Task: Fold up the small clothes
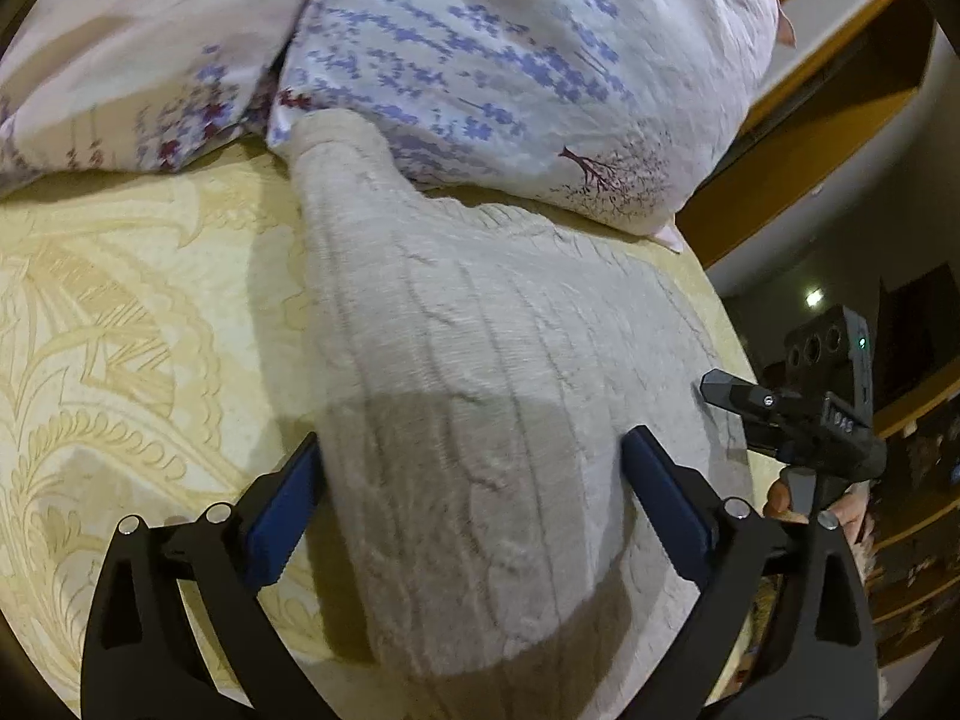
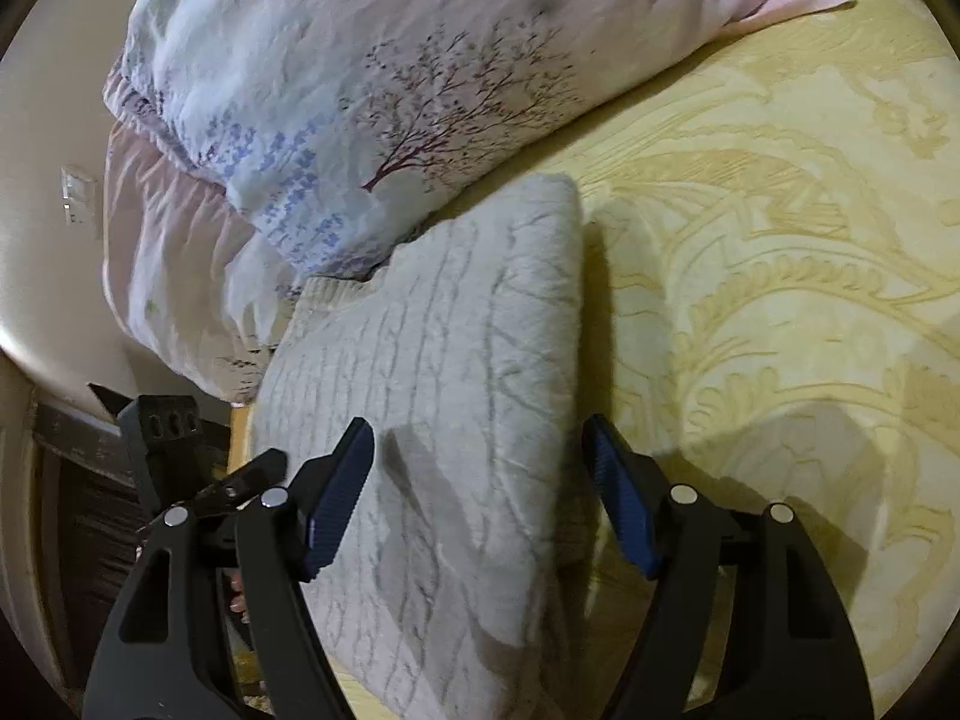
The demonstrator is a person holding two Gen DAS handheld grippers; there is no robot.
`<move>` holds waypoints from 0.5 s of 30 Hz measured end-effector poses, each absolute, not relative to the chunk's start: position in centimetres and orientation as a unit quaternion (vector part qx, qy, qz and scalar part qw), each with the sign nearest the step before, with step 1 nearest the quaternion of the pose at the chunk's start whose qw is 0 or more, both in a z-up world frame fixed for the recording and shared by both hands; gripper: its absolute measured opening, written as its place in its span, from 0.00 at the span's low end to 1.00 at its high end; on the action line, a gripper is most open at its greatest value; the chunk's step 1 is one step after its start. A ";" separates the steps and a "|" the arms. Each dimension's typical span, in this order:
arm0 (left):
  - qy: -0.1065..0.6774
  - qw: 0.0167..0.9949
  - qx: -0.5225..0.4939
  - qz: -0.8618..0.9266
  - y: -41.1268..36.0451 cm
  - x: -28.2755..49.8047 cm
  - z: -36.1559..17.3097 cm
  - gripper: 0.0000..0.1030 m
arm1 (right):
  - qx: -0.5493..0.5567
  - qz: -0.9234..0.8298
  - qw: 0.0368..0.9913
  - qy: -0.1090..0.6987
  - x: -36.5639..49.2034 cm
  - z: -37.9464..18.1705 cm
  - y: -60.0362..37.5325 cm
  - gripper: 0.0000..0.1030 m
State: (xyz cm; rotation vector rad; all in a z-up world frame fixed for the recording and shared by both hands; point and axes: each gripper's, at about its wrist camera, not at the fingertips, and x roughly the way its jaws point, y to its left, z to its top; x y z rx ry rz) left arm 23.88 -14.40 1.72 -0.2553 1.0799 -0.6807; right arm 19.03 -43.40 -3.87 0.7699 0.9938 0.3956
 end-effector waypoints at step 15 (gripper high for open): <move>0.475 0.808 -0.120 -0.327 -13.4 23.4 2.4 0.65 | 0.395 0.212 0.773 0.448 19.0 -4.5 -42.9 0.34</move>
